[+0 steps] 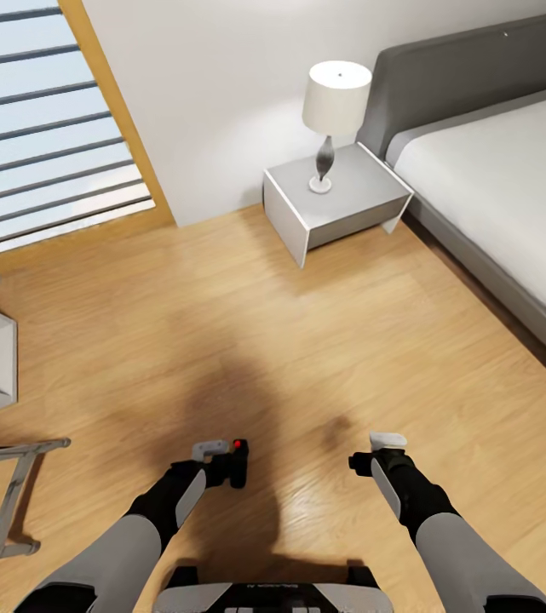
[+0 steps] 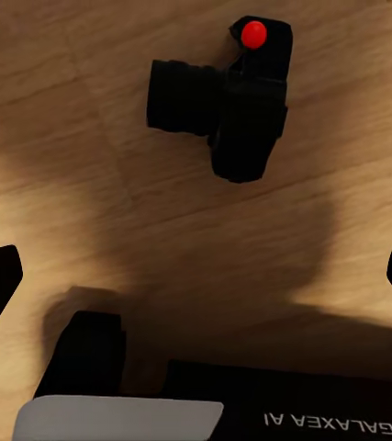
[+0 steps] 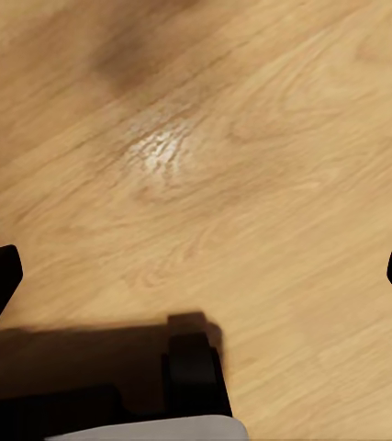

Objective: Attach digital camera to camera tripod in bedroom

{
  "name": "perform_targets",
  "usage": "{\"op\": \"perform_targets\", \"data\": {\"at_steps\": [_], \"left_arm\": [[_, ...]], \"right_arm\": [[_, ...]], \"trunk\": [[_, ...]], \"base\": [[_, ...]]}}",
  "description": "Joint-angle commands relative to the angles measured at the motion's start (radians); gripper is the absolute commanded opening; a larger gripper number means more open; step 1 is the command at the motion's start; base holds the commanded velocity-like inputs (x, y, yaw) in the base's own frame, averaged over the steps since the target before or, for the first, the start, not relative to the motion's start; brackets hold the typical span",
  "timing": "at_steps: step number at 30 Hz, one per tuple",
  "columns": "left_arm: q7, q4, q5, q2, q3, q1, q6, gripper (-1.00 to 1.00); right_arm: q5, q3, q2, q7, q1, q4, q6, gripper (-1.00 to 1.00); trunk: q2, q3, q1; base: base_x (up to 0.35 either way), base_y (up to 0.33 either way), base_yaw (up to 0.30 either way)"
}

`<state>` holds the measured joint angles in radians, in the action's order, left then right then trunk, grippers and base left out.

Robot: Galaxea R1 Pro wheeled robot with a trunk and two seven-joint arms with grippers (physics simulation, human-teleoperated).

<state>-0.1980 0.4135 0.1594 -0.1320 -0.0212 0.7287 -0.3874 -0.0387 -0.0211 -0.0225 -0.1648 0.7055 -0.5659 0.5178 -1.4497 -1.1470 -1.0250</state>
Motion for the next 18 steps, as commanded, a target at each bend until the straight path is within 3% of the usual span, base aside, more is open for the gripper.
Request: {"op": "perform_targets", "data": {"at_steps": [1, 18], "left_arm": [[-0.007, 0.003, 0.010, 0.000, -0.002, 0.000, 0.000, 1.00], [-0.003, 0.088, 0.013, -0.001, -0.001, 0.000, 0.053, 1.00]], "right_arm": [[-0.004, -0.002, -0.001, -0.004, 0.000, -0.002, 0.004, 1.00], [-0.003, 0.002, -0.001, -0.005, 0.000, -0.002, -0.010, 1.00]], "trunk": [[0.000, -0.002, 0.000], [0.000, -0.029, 0.000]], "base": [[0.000, 0.000, 0.000], [0.000, 0.000, 0.000]]}}
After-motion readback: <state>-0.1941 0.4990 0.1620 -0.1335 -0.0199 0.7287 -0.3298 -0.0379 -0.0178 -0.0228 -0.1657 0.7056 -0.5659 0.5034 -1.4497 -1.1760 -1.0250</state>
